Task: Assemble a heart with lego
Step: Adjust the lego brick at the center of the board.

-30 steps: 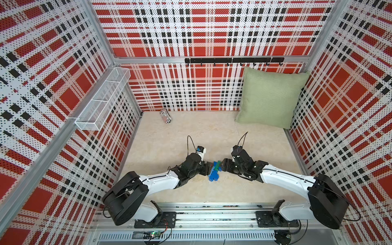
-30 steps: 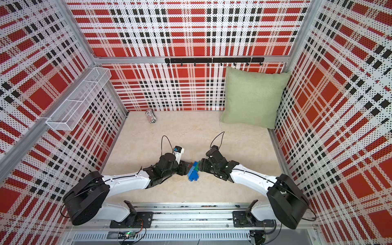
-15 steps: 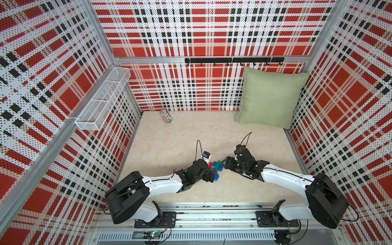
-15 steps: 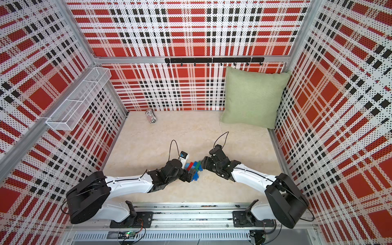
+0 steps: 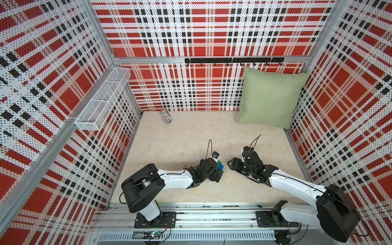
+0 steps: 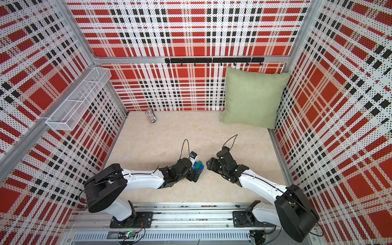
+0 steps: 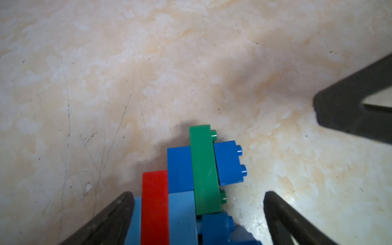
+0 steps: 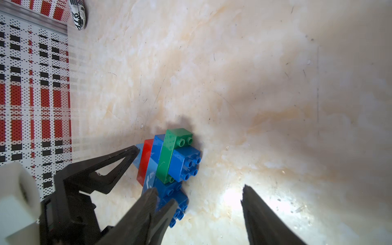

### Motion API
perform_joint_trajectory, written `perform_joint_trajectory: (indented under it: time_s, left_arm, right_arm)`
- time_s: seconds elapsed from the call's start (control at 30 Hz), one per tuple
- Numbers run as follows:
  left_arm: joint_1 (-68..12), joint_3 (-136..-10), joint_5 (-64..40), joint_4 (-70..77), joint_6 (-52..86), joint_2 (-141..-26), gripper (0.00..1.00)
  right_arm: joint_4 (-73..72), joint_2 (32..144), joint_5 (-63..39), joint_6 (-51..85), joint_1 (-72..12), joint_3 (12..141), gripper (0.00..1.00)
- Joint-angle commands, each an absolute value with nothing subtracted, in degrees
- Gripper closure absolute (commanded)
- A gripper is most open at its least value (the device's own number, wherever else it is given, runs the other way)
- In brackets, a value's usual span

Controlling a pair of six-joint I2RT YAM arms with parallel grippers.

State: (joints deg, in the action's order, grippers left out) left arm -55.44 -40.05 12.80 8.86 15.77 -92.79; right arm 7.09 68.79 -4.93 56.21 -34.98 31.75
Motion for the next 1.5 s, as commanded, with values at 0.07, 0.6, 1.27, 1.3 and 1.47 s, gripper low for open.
perform_joint_trajectory:
  time_s: [0.07, 0.6, 1.27, 1.3, 1.47]
  left_arm:
    - [-55.4, -40.3, 15.8, 2.5, 16.2, -92.7, 0.01]
    - [-51.8, -47.6, 12.1, -2.9, 13.2, -97.5, 0.01]
    - [-48.2, -52.8, 11.3, -7.1, 14.3, -97.4, 0.42]
    - [-47.8, -52.8, 10.7, -6.8, 14.7, -97.0, 0.42]
    - [-44.8, -51.9, 7.0, -3.9, 17.7, -93.1, 0.42]
  right_arm:
    - [7.3, 68.0, -5.2, 55.5, -34.5, 30.6, 0.33]
    - [6.8, 67.2, -5.4, 54.1, -34.4, 29.9, 0.33]
    - [6.2, 65.0, -5.6, 54.3, -34.3, 28.8, 0.34]
    - [6.3, 65.0, -5.8, 54.2, -34.3, 29.0, 0.34]
    - [8.0, 64.7, -5.8, 52.8, -34.3, 30.5, 0.34]
